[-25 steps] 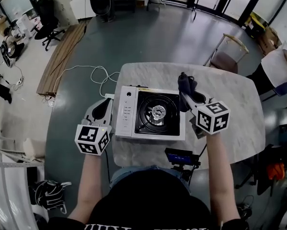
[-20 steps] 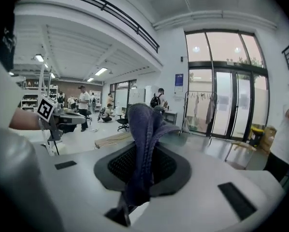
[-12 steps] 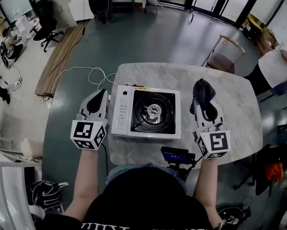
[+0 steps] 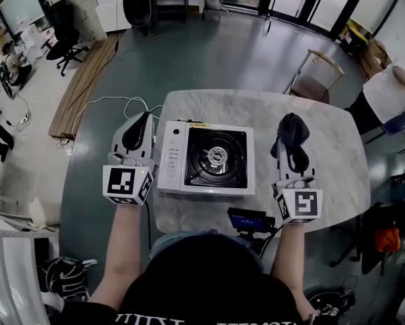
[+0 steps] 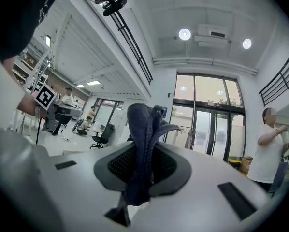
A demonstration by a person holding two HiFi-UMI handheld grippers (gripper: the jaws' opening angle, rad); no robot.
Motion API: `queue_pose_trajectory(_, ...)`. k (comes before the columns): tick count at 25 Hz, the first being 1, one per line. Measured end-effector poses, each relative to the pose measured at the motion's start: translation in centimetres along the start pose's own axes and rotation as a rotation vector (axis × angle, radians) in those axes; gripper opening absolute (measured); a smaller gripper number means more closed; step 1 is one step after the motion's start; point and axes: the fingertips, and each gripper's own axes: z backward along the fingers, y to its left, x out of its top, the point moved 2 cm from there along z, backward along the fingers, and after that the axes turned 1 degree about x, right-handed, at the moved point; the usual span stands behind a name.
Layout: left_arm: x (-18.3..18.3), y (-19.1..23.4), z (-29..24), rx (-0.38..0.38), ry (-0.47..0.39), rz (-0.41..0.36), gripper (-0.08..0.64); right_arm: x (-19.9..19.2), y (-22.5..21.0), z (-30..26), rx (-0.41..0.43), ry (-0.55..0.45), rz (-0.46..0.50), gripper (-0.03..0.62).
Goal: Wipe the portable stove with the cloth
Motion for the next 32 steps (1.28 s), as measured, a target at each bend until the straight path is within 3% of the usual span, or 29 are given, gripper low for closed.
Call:
queue_pose_trajectory(7, 0.78, 0.07, -0.03, 0.001, -0.040, -0.003, 0.012, 0.49, -0.49, 0.23, -0.017, 0.000, -0.030, 0.075)
queue_pose_trajectory(32, 0.89, -0.04, -0.29, -0.022, -0.038, -0.009, 0.011, -0.04, 0.00, 0.34, 0.005, 0.056, -0.019, 0.074)
